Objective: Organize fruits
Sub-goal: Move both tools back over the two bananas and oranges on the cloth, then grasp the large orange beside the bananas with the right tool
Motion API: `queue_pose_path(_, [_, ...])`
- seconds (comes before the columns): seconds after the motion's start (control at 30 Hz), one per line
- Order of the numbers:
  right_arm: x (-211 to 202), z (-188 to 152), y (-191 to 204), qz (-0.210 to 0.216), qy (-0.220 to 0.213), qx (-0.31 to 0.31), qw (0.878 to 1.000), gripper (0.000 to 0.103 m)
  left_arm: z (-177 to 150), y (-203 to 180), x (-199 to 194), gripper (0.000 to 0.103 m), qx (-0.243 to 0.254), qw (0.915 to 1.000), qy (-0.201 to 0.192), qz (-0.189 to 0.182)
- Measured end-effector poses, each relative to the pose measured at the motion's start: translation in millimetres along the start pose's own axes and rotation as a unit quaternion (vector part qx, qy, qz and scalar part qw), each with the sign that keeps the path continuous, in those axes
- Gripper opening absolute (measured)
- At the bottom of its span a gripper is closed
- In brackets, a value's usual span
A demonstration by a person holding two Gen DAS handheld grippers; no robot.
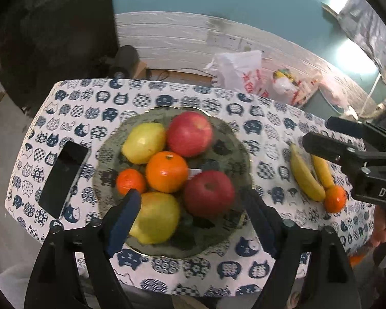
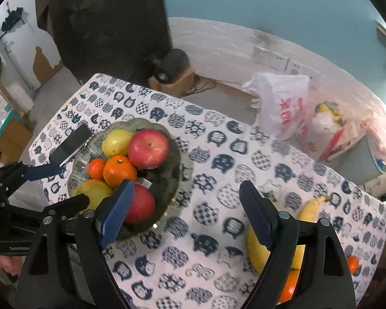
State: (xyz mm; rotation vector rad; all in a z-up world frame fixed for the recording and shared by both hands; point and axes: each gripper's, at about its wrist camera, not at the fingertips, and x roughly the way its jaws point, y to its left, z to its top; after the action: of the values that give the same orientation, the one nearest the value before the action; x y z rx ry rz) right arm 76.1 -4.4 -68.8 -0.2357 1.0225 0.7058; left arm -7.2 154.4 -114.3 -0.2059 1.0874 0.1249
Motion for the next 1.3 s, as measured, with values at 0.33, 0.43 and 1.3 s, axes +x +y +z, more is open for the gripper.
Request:
queue_pose_path(0.33, [-49.0, -33.1, -44.9, -0.04, -0.009, 0.01, 0.999, 0.084, 0.3, -70.8, -6.2, 0.087, 0.055, 0.998, 0.01, -0.032])
queue_pose_path(0.43, [-61.0, -44.2, -63.5, -0.047, -0.009, 0.022, 0.999, 0.084, 0.2, -94.5, -5.3, 0.087, 0.078, 0.9963, 0.013, -0.035])
queue_pose_path(1.3, [-40.6, -137.2, -170.6, -0.061, 0.074, 0.121, 0.988, 0.084, -15.7, -184.8, 47.3, 0.087, 0.142, 0.9865, 0.078, -0.027])
